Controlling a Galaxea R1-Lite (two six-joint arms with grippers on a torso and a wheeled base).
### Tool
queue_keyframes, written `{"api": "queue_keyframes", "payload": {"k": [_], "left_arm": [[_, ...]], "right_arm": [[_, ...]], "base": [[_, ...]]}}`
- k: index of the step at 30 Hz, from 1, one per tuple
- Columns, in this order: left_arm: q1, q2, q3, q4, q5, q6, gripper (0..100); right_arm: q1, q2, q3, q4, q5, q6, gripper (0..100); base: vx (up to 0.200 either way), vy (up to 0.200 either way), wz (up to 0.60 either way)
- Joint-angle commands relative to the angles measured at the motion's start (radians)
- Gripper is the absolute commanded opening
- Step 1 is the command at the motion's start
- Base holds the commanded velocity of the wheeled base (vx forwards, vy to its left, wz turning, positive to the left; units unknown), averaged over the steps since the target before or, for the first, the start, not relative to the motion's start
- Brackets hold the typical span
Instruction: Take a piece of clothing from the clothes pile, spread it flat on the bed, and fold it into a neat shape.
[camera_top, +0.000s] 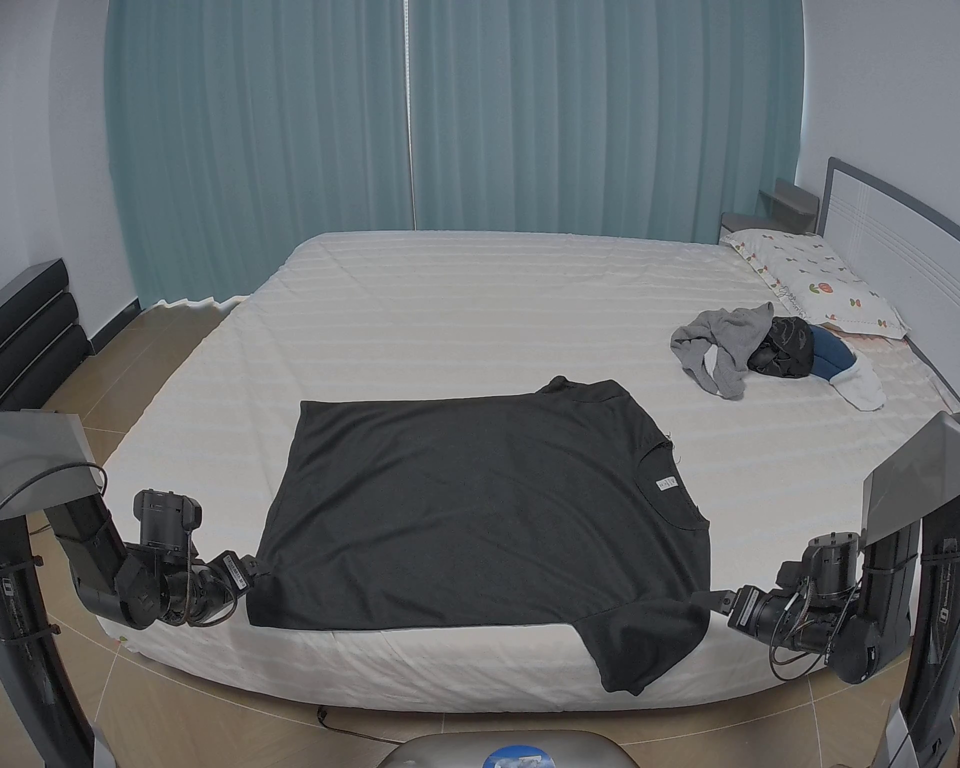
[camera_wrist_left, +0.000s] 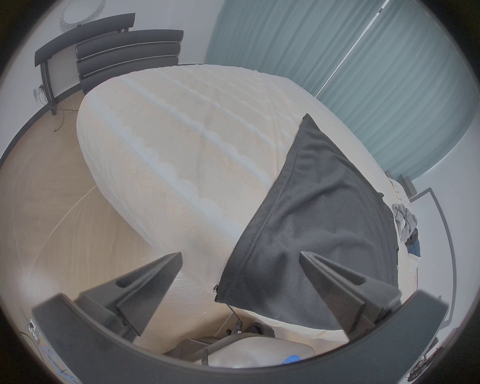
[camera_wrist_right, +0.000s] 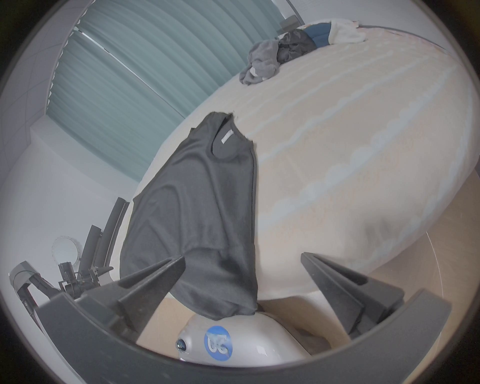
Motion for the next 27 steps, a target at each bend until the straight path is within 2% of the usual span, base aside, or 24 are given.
{"api": "queue_keyframes", "payload": {"k": [1, 7, 10, 15, 22, 27], "left_arm": [[0.010, -0.045, 0.000, -0.002, -0.007, -0.002, 100], [0.012, -0.072, -0.018, -0.002, -0.012, -0.074, 100], [0.036, -0.069, -0.023, 0.001, -0.038, -0.082, 100], [0.070, -0.063, -0.041, 0.010, -0.096, -0.088, 100], [0.075, -0.062, -0.041, 0.010, -0.101, -0.087, 100], [0.075, -0.057, -0.041, 0.002, -0.102, -0.088, 100]], "right_arm": [[-0.031, -0.085, -0.008, 0.003, 0.004, 0.000, 100], [-0.042, -0.079, -0.023, 0.002, 0.004, 0.006, 100], [-0.045, -0.077, -0.028, 0.000, 0.004, 0.006, 100], [-0.045, -0.079, -0.029, -0.004, 0.004, 0.015, 100], [-0.053, -0.080, -0.045, -0.007, 0.004, 0.025, 100], [-0.046, -0.085, -0.057, -0.007, 0.002, 0.065, 100]], "base": [[0.000, 0.000, 0.00], [0.000, 0.000, 0.00], [0.000, 0.000, 0.00], [0.000, 0.200, 0.00], [0.000, 0.200, 0.00], [0.000, 0.000, 0.00]]}}
